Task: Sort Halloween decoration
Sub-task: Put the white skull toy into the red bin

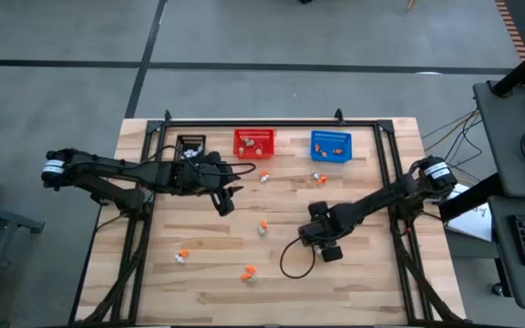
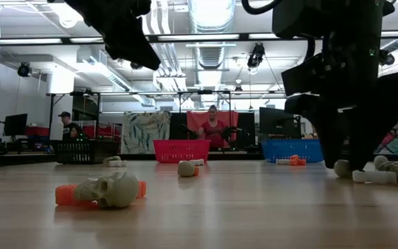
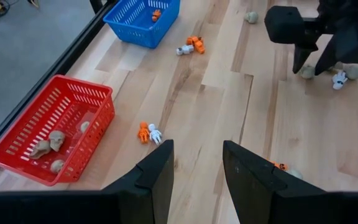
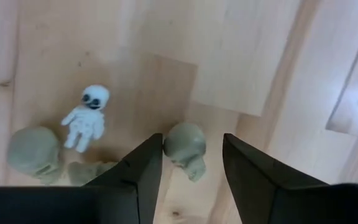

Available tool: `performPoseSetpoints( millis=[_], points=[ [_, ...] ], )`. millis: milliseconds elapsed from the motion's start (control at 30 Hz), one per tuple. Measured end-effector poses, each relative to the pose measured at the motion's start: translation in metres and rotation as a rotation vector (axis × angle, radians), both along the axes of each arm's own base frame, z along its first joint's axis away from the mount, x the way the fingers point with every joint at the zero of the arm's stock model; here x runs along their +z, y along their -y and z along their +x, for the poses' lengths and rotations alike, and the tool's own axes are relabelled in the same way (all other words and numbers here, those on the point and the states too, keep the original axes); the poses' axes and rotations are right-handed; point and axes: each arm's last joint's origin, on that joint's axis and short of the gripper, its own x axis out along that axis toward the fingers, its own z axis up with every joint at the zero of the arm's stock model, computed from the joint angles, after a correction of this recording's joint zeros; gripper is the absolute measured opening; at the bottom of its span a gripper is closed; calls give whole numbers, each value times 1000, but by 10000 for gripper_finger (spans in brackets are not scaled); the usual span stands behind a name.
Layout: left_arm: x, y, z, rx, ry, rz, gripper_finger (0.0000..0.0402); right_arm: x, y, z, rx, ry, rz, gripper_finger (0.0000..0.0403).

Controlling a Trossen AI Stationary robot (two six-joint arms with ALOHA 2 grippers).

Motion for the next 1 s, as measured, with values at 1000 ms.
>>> performPoseSetpoints(
  millis=[1000],
  points=[
    [18,1,-5,-11,127,2,120,72,73,58,-129,399,1,69]
  ],
)
